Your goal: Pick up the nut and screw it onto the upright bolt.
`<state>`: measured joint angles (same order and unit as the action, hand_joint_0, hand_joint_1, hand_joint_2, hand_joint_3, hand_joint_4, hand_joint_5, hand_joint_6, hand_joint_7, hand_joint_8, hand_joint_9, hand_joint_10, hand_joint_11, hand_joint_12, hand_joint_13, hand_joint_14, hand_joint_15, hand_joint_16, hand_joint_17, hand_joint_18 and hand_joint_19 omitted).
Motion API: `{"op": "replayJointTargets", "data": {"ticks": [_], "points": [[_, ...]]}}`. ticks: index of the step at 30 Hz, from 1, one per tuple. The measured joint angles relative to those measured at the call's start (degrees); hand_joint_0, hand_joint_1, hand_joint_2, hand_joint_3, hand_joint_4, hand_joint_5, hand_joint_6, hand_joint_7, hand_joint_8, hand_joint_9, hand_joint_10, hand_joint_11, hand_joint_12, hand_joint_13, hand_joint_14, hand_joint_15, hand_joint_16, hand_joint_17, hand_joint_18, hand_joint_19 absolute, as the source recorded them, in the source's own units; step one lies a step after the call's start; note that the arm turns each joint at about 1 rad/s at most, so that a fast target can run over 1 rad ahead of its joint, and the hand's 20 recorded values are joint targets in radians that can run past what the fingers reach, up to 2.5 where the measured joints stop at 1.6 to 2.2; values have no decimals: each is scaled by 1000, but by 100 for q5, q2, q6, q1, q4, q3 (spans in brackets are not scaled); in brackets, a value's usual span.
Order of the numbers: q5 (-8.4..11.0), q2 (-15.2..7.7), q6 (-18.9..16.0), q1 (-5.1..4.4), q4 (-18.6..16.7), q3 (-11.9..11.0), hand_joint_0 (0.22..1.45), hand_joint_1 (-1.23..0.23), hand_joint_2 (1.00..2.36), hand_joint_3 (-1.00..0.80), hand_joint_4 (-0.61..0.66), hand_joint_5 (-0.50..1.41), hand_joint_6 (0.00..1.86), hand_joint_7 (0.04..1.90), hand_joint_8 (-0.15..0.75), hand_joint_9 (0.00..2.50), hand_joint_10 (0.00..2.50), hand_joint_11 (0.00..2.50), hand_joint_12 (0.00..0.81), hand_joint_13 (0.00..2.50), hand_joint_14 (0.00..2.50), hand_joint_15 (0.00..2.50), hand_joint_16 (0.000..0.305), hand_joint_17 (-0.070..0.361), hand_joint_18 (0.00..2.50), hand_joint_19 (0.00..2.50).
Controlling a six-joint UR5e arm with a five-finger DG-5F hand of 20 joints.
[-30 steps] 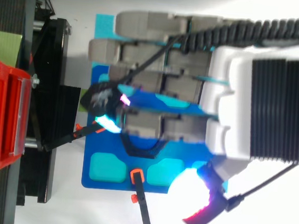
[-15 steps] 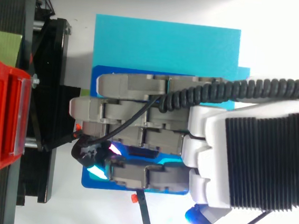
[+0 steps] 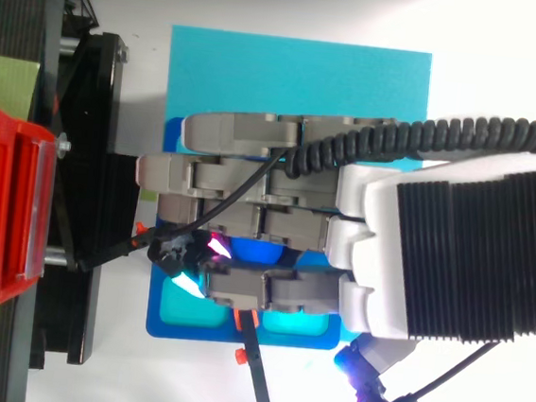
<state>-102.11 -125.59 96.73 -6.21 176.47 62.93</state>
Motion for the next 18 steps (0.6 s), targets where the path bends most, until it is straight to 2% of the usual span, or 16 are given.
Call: {"op": "replayJointTargets", "data": {"ticks": [8,18], "points": [[-98,-1,26,91,-20,15,448,-116,1000,-500,159,-157,502,752,233,367,0,0,317,45,0,0,42,94,0,0],[-338,-1,57,258,-113,25,470,-205,1000,-500,239,-107,503,843,257,661,0,0,276,290,0,0,33,73,0,0]]}}
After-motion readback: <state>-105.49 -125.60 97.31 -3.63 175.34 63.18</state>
